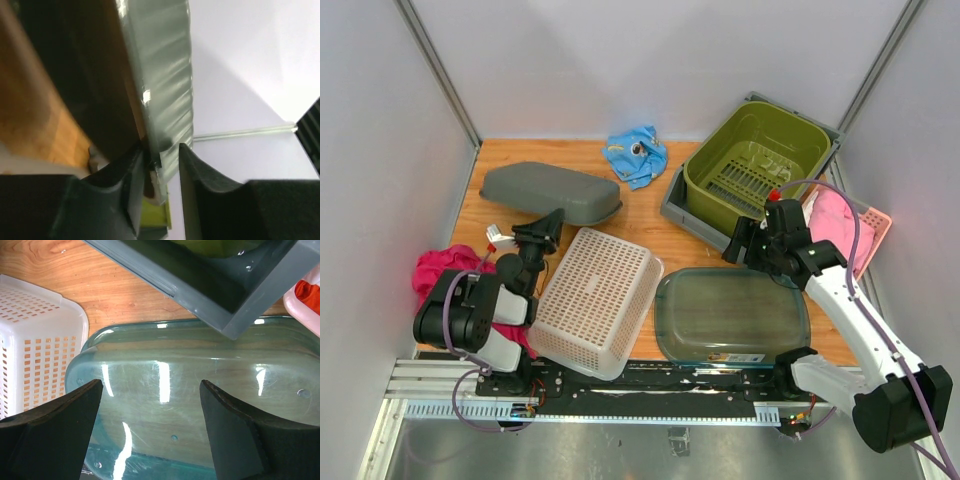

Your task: Turn the large container upside down

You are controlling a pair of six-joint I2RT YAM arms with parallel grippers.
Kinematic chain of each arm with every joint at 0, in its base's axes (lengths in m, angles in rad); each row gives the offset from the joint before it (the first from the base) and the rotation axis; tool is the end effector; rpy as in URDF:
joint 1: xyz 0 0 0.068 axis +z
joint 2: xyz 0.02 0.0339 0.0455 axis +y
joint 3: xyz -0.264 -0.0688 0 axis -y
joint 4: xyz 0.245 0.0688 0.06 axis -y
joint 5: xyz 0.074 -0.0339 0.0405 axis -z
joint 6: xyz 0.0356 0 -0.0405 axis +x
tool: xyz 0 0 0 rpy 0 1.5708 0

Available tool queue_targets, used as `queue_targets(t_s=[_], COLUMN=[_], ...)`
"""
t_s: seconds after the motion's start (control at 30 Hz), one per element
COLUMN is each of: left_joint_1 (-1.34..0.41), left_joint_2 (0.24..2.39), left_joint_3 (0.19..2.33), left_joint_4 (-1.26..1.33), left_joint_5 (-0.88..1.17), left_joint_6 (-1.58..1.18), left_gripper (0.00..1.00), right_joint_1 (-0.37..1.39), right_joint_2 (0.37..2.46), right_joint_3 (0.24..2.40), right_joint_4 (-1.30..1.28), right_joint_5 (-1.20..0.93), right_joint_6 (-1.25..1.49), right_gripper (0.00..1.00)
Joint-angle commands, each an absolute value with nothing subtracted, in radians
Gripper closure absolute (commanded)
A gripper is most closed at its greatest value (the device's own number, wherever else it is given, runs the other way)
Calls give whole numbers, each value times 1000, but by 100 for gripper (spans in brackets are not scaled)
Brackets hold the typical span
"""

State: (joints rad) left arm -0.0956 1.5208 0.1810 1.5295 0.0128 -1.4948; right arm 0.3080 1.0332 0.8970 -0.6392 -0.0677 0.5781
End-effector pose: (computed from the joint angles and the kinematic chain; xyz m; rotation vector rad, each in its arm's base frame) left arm 0.2278 -0.0223 0.1731 -0.9673 1.1676 -1.3170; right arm 0.2031 0.0671 0.2898 0.2896 2.3853 0.5062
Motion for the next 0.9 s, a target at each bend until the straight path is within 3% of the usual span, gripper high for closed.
queue_targets(t_s=[0.0,0.1,0.23,0.43,0.53,0.87], left_joint_1=[-96,-96,-96,-97,-97,-97], left_joint_2=[1463,1416,1271,880,784,731], left_joint_3=[72,33,51,223,318,444], left_joint_4=[1787,1732,1446,594,278,-176], left_joint_5=[-21,-50,-61,-157,-227,-144], left_joint_6=[-1501,-1514,-1514,-1485,-1518,-1605], left_gripper=[51,23,1,1,1,1], right_joint_1=[313,313,314,313,314,313], right_joint_2=[1035,1043,1047,1040,1045,1044], right_joint_3=[885,889,899,891,889,897], right_joint_4=[-627,-620,-621,-621,-613,-611], right_joint_5=[-89,-97,-109,-105,-113,-130], right_joint_6=[564,562,559,561,562,550], right_gripper=[19,20,20,20,20,20])
